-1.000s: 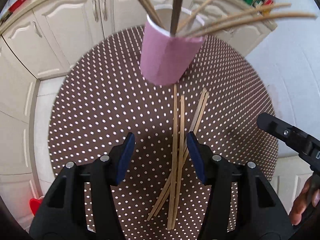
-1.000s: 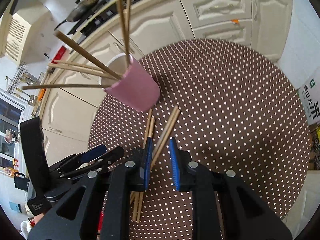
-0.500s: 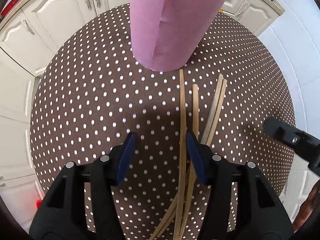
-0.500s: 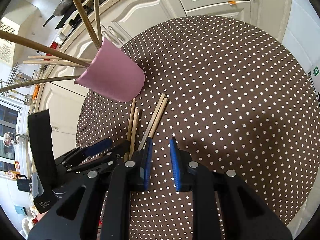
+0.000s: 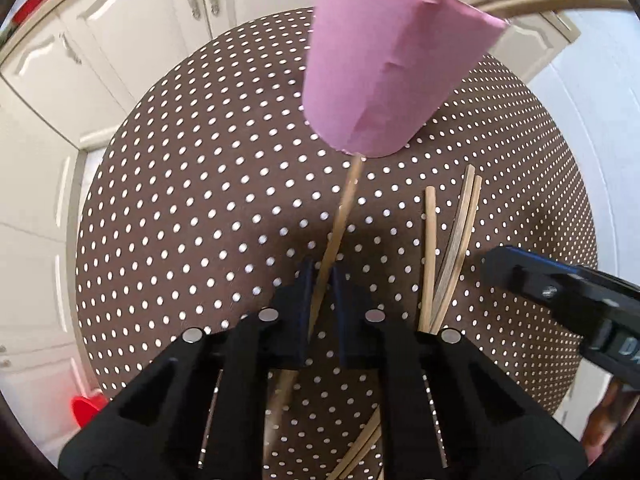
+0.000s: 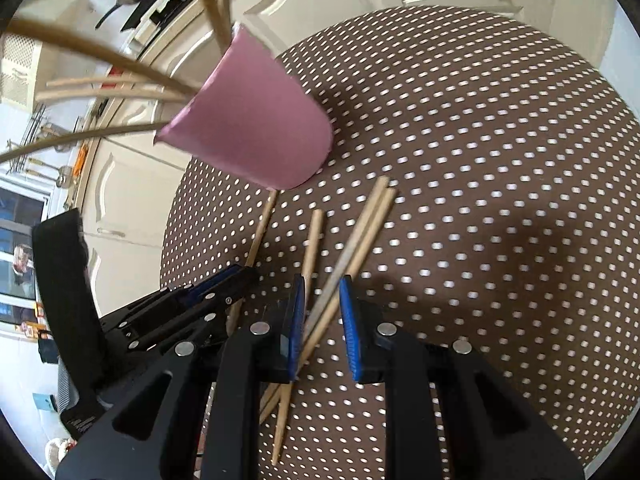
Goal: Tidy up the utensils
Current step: 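Lower the open right gripper to the pile and grasp a chopstick, then lift the chopstick with the right gripper and drop it into the pink cup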
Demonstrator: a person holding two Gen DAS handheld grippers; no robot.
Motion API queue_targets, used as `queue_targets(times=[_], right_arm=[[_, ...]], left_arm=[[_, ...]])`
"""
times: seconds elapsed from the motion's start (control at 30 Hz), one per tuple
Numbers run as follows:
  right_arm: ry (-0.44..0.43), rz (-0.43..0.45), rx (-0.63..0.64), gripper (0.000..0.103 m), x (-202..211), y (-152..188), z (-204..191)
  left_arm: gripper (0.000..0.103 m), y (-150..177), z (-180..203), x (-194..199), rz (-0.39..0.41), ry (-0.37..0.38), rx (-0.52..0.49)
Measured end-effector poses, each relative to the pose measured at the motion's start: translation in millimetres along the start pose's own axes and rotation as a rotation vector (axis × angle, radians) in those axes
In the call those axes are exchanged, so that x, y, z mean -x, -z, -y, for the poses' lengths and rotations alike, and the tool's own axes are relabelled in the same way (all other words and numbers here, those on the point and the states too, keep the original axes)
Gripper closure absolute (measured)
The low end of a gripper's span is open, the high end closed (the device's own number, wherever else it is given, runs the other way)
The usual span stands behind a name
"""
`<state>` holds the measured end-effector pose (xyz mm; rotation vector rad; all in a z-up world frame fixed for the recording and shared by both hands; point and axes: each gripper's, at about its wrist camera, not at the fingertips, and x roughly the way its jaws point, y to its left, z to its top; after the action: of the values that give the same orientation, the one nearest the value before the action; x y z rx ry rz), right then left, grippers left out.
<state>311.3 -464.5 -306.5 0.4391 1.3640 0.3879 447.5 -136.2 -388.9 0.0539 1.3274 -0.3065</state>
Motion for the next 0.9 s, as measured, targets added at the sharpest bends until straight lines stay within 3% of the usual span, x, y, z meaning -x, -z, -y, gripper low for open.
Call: queue_targets(times=[0.43,0.5,0.6,0.9], right_arm=[[0.091,-0.059,0.106,0.087,-44.6,-9.9,-36.2],[0.106,-0.053,0.122,0.092,-47.8,-9.4,-41.0],[0.1,-0.053,0.122,0.098,-49.8,-6.6,-43.5],[0.016,0.031,0.097,0.098,-7.1,1.8,-36.8]], left_arm=[[0.097,28.4,-50.0,15.3,0.011,0.042,0.099],[0.097,30.8,-58.4,17.8,0.018,0.048,0.104],[0.097,33.9,-61.4,28.0,0.034,0.056,0.106],[0.097,28.2,-47.3,64.6,0.101,0.097,0.103]])
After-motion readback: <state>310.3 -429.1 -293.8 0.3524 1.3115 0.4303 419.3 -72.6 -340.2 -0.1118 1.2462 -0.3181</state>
